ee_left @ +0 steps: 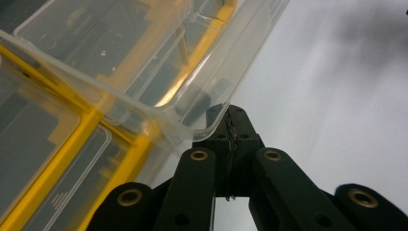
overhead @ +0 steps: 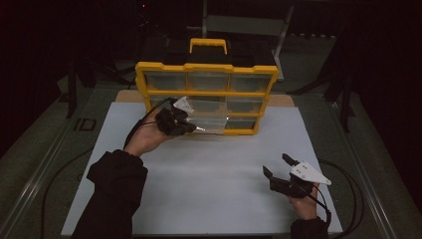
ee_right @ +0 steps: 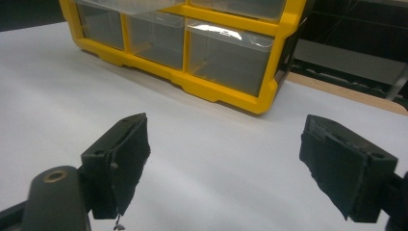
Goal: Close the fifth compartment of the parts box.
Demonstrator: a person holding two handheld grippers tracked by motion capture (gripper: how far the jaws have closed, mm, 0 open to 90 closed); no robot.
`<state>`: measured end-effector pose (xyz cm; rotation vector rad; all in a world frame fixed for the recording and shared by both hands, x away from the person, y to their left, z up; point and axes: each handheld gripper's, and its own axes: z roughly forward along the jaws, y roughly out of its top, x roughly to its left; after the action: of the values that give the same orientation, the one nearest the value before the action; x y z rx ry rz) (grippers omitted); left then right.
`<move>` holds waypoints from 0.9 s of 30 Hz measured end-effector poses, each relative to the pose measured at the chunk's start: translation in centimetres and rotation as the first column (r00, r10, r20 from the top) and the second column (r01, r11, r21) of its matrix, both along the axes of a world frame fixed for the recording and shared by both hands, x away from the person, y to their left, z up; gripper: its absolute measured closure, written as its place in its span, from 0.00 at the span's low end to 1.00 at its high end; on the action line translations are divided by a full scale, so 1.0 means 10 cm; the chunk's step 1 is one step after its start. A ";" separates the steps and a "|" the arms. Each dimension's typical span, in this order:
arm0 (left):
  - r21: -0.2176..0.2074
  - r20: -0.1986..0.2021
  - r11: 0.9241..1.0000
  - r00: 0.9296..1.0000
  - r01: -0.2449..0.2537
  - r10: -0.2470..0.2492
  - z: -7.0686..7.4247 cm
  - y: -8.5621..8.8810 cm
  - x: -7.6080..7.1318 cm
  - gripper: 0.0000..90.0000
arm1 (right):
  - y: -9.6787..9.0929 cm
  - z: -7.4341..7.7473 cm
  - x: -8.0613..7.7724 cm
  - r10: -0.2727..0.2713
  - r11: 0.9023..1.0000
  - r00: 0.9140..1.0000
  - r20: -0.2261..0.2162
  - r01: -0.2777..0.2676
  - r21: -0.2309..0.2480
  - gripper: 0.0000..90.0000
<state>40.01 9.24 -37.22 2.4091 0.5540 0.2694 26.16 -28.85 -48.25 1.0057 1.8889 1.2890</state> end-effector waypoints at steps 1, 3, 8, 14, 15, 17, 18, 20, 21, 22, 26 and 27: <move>-0.002 -0.002 1.000 1.000 0.000 0.000 0.00 -0.01 0.00 1.00 | 0.00 0.00 0.00 0.000 1.000 1.000 -0.001 0.000 0.000 0.20; 0.001 0.005 1.000 1.000 -0.001 0.001 -0.01 -0.02 0.00 1.00 | 0.00 0.00 0.00 0.001 1.000 1.000 -0.002 -0.001 0.000 0.19; -0.007 0.004 1.000 1.000 -0.010 0.010 -0.01 -0.01 0.02 1.00 | 0.00 0.00 0.01 0.001 1.000 1.000 -0.004 -0.001 0.002 0.20; -0.012 0.010 1.000 1.000 -0.021 0.021 -0.01 -0.01 0.04 1.00 | 0.00 -0.01 0.02 0.005 1.000 1.000 -0.001 -0.005 -0.002 0.19; -0.013 0.009 1.000 1.000 -0.021 0.022 -0.01 -0.01 0.04 1.00 | 0.00 -0.01 0.02 0.005 1.000 1.000 -0.001 -0.005 -0.001 0.20; -0.013 0.011 1.000 1.000 -0.025 0.025 -0.01 -0.02 0.05 1.00 | 0.00 -0.01 0.02 0.004 1.000 1.000 -0.001 -0.004 -0.001 0.20; -0.014 0.011 0.999 1.000 -0.029 0.029 -0.02 -0.02 0.05 1.00 | 0.00 -0.01 0.02 0.005 1.000 1.000 -0.001 -0.005 -0.001 0.20; -0.017 0.013 0.999 0.999 -0.032 0.032 -0.02 -0.02 0.06 1.00 | 0.00 -0.01 0.02 0.005 1.000 1.000 -0.001 -0.005 0.000 0.20; -0.019 0.015 0.999 0.999 -0.034 0.034 -0.02 -0.02 0.07 1.00 | 0.00 -0.01 0.02 0.005 1.000 1.000 -0.001 -0.005 0.000 0.20; -0.020 0.017 0.999 0.999 -0.039 0.039 -0.02 -0.03 0.07 1.00 | 0.00 -0.01 0.02 0.005 1.000 1.000 -0.001 -0.005 0.000 0.20; -0.026 0.019 0.999 0.999 -0.045 0.046 -0.02 -0.03 0.10 1.00 | 0.00 0.00 0.01 0.004 1.000 1.000 0.001 -0.004 0.000 0.19; -0.028 0.020 0.998 0.999 -0.050 0.050 -0.02 -0.03 0.10 1.00 | 0.00 0.00 0.01 0.004 1.000 1.000 0.001 -0.004 0.000 0.20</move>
<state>41.03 8.92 -37.45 2.3660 0.6053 0.3056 26.30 -28.87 -48.28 1.0012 1.8908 1.2923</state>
